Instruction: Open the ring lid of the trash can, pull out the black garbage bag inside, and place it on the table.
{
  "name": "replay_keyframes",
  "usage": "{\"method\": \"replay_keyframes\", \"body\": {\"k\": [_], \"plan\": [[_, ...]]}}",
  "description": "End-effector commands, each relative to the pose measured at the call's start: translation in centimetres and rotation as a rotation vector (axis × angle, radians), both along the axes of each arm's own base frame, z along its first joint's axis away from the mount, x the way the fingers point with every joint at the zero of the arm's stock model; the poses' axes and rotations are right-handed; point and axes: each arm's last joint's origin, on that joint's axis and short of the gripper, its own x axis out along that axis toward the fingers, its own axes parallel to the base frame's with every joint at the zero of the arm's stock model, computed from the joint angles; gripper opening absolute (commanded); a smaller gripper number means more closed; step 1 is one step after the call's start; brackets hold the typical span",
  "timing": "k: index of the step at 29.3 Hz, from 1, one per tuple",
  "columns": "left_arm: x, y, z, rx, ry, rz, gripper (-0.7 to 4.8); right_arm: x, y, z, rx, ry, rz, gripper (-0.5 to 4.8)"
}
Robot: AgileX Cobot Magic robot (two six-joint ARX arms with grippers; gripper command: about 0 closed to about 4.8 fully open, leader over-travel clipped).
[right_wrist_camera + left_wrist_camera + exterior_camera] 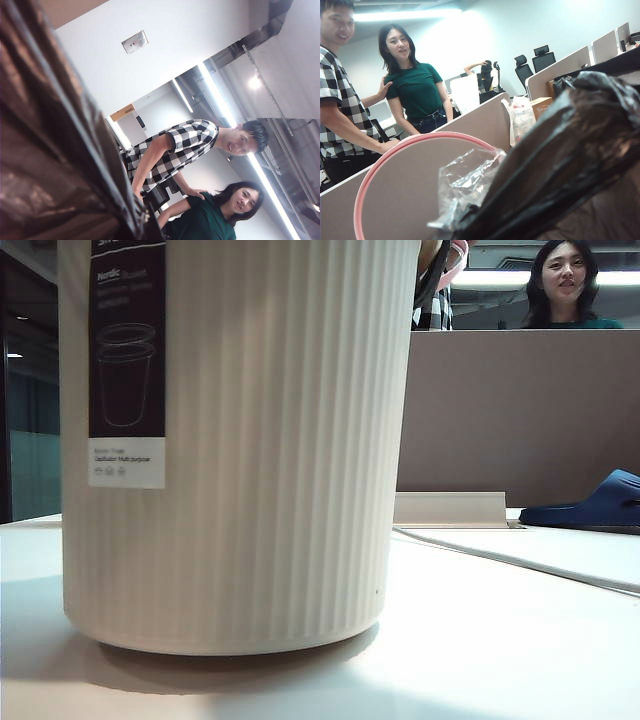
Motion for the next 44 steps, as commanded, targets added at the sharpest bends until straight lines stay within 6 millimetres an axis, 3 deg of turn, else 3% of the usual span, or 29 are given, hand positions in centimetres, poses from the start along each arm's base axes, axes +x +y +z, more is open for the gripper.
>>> {"method": "replay_keyframes", "body": {"k": [1, 44], "plan": [[-0.4, 0.2, 0.7, -0.024, -0.045, 0.003, -0.06, -0.2, -0.2, 0.4, 0.024, -0.015, 0.017, -0.02], [-0.8, 0.4, 1.8, -0.127, -0.096, 0.000, -0.06, -0.1, 0.7, -0.1, -0.077, -0.051, 0.073, -0.02]]}}
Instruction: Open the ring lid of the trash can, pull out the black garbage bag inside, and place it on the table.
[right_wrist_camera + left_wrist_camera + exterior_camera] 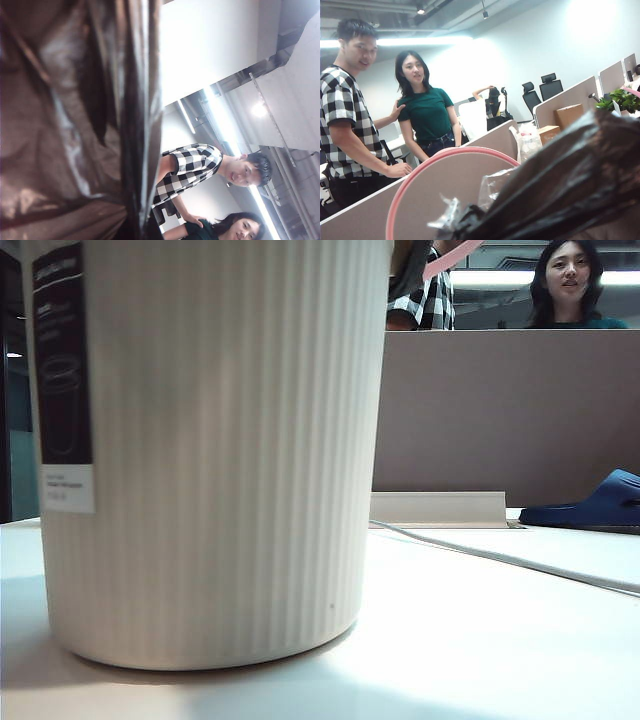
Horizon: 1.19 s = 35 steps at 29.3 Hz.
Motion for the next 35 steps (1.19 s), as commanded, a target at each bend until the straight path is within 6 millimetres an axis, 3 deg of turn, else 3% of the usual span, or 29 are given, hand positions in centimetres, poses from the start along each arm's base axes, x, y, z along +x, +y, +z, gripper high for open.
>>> {"method": "replay_keyframes", "body": {"k": [1, 9, 23, 30, 35], "plan": [[-0.4, 0.2, 0.7, -0.025, -0.049, 0.007, -0.06, -0.1, -0.2, 0.6, 0.020, -0.023, 0.011, -0.02], [-0.4, 0.2, 0.9, -0.041, -0.067, 0.024, -0.06, 0.3, 0.4, 3.2, 0.051, -0.041, 0.005, -0.02], [-1.0, 0.5, 2.4, -0.108, -0.123, 0.026, -0.06, 0.5, 1.0, 3.5, 0.006, -0.075, 0.003, -0.02], [-1.6, 0.7, 3.9, -0.126, -0.168, 0.023, -0.06, 0.2, 0.4, 7.8, 0.099, -0.123, 0.011, -0.02], [-2.0, 0.8, 5.9, -0.149, -0.200, -0.009, -0.06, 0.1, 0.4, 8.4, 0.096, -0.138, 0.031, -0.02]]}}
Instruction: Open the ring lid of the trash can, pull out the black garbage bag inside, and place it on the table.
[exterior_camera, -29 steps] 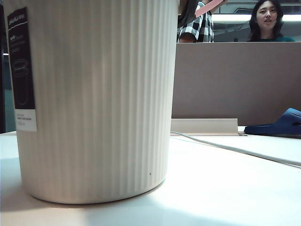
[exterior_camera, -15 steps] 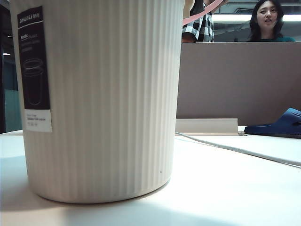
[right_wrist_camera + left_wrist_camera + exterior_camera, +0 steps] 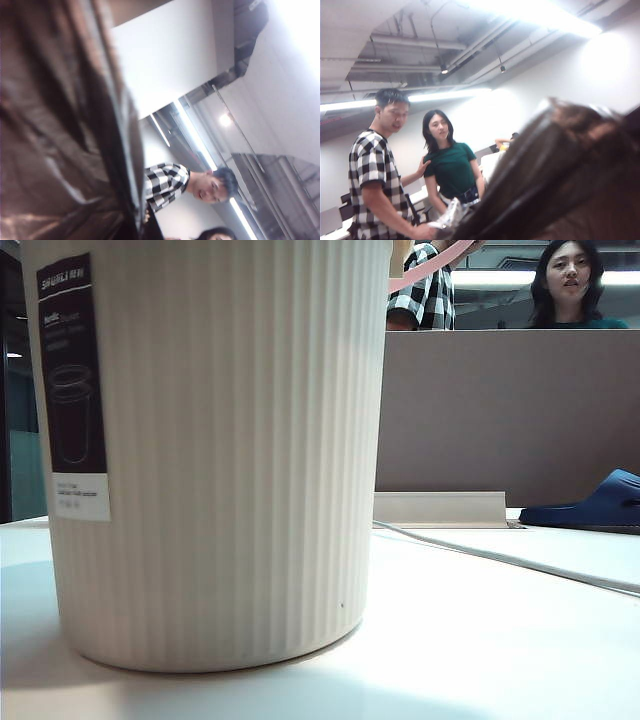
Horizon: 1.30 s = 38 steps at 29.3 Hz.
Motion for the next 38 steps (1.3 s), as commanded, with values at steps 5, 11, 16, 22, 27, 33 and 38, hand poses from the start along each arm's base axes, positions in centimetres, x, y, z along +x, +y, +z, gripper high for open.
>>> {"method": "replay_keyframes", "body": {"k": [5, 11, 16, 22, 27, 33, 38], "plan": [[-0.5, 0.1, 2.9, -0.037, -0.055, -0.040, -0.06, -0.6, -1.1, 3.1, 0.077, -0.053, 0.013, -0.02], [-0.8, 0.1, 5.0, -0.056, -0.078, -0.085, -0.06, -0.3, -2.2, 5.7, 0.085, -0.066, -0.010, -0.02], [-0.5, -1.2, 6.1, -0.046, -0.085, -0.189, -0.06, -0.4, -2.8, 6.2, 0.090, -0.076, -0.029, -0.02], [0.6, -3.6, 5.9, -0.032, -0.056, -0.287, 0.92, -0.6, -4.5, 6.9, 0.106, -0.091, -0.084, -0.02], [1.1, -3.9, 5.8, -0.036, -0.078, -0.283, 0.85, -1.1, -7.4, 7.9, 0.155, -0.119, -0.129, -0.02], [1.1, -3.9, 6.0, -0.047, -0.104, -0.285, 0.92, -1.8, -9.4, 9.5, 0.200, -0.140, -0.161, -0.02], [0.8, -3.7, 6.4, -0.057, -0.105, -0.294, 2.85, -2.3, -10.3, 10.3, 0.204, -0.129, -0.174, -0.02]]}}
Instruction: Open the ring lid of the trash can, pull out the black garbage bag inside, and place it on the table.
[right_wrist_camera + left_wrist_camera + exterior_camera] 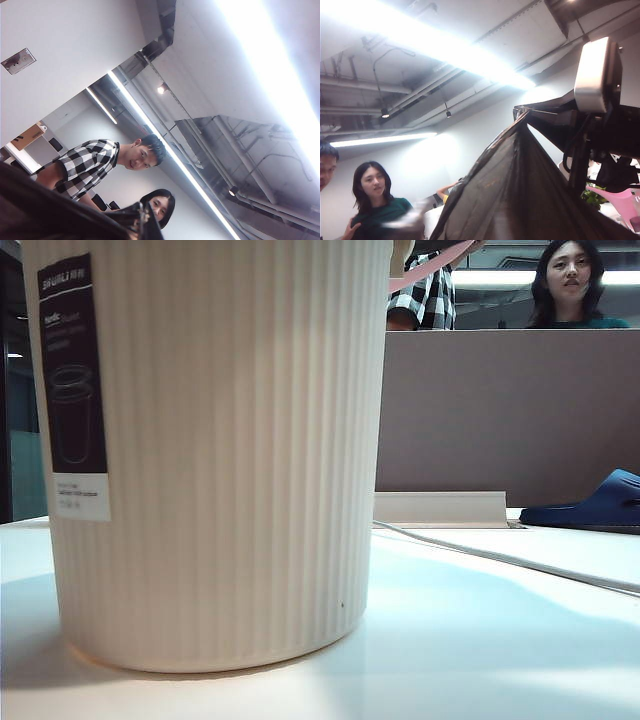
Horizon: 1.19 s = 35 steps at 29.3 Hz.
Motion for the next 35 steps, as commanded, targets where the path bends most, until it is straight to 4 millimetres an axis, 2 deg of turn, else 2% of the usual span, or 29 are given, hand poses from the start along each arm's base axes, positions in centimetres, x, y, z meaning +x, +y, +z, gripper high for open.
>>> {"method": "replay_keyframes", "body": {"k": [1, 12, 19, 29, 33, 35], "plan": [[-0.6, 0.4, 0.7, -0.021, -0.016, -0.012, 2.96, -0.4, -0.8, 0.5, 0.023, 0.001, -0.010, -0.02], [-0.7, 0.3, 0.7, 0.022, 0.023, -0.026, 2.96, -1.3, -4.4, 1.1, 0.047, 0.026, -0.122, -0.02], [-0.8, 0.3, 0.6, 0.045, 0.027, -0.045, 3.01, -2.9, -7.0, 1.6, 0.102, -0.001, -0.159, -0.02], [-1.9, 0.9, 0.3, 0.116, 0.091, -0.077, 3.02, -3.3, -7.8, 1.0, 0.097, 0.097, -0.187, -0.02], [-3.2, 1.6, -0.4, 0.199, 0.112, -0.024, 2.98, -3.3, -7.8, 0.4, 0.094, 0.148, -0.147, -0.02], [-4.0, 2.1, -0.7, 0.241, 0.104, 0.016, 2.71, -3.5, -8.0, 0.1, 0.093, 0.152, -0.143, -0.02]]}}
